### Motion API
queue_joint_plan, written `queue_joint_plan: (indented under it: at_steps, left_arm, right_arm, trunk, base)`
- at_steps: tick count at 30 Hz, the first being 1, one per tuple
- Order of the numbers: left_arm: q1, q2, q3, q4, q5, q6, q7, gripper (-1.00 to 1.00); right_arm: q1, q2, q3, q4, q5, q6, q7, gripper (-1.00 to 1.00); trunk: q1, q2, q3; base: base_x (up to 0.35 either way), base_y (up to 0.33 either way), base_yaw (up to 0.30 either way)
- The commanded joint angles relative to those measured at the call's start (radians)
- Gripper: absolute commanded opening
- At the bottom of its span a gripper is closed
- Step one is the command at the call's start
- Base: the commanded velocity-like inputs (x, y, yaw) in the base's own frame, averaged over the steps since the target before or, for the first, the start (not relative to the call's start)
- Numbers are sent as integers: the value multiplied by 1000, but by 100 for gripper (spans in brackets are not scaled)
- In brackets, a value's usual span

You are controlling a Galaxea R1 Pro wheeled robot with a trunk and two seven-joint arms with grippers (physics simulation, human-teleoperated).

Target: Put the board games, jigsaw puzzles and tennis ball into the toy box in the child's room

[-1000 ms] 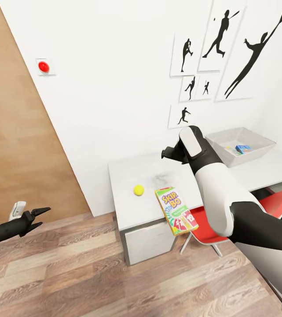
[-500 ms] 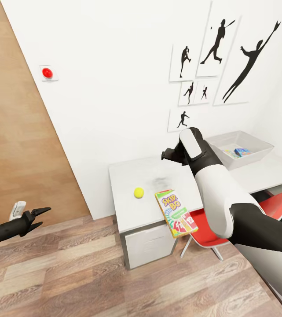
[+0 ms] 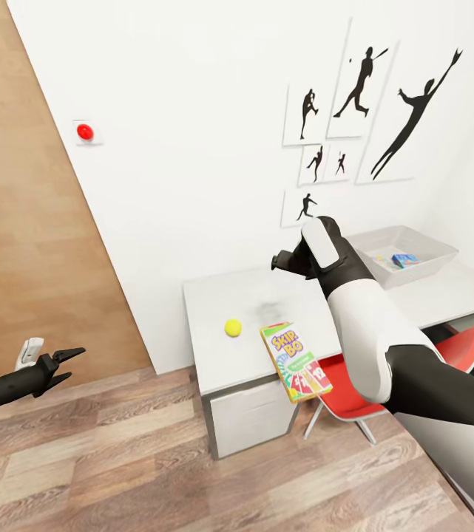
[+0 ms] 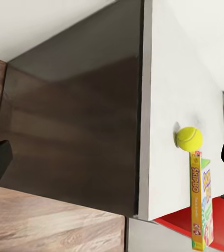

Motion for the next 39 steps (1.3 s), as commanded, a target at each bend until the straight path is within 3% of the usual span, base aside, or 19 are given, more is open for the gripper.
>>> queue_joint_plan:
  at_steps: [1,39]
  left_arm:
    - [-1,0,2,0,-3,4,-5,100]
    - [-1,-1,1,0,-2,4,-5,100]
  right_arm:
    - [0,1,-4,-2,-10,2,-10,100]
    - [44,1,-1,-15,-10,4,-10,100]
  trunk:
    - [0,-1,0]
    - [0,-1,63]
  base:
    - [0,0,0]
    - [0,0,0]
